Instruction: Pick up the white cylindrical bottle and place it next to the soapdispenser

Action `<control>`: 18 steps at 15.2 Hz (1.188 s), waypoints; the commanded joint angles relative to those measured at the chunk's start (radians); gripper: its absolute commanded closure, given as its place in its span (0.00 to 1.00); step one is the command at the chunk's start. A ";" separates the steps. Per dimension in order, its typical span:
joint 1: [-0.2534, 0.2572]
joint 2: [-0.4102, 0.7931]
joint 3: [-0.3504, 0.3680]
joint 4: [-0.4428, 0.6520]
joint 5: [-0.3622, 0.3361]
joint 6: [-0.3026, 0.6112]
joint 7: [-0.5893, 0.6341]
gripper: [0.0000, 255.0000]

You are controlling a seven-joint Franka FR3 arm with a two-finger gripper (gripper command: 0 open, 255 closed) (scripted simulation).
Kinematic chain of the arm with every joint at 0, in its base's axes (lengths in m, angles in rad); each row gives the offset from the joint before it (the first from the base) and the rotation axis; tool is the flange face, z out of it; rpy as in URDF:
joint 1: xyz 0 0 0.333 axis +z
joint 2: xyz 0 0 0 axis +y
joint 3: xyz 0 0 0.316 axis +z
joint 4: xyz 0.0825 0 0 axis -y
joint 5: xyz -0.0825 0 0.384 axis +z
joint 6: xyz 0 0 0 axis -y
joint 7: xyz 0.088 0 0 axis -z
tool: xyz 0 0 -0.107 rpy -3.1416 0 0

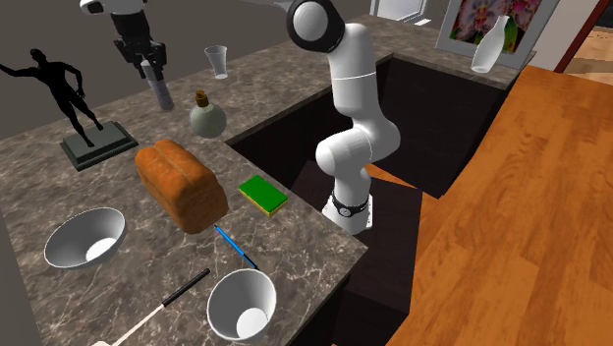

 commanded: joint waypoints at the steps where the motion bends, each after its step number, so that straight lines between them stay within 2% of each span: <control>1: -0.019 0.011 0.003 -0.041 0.009 0.034 -0.003 1.00; 9: -0.074 0.044 0.011 -0.190 0.037 0.158 -0.011 1.00; 18: -0.103 0.054 0.009 -0.324 0.041 0.283 -0.008 1.00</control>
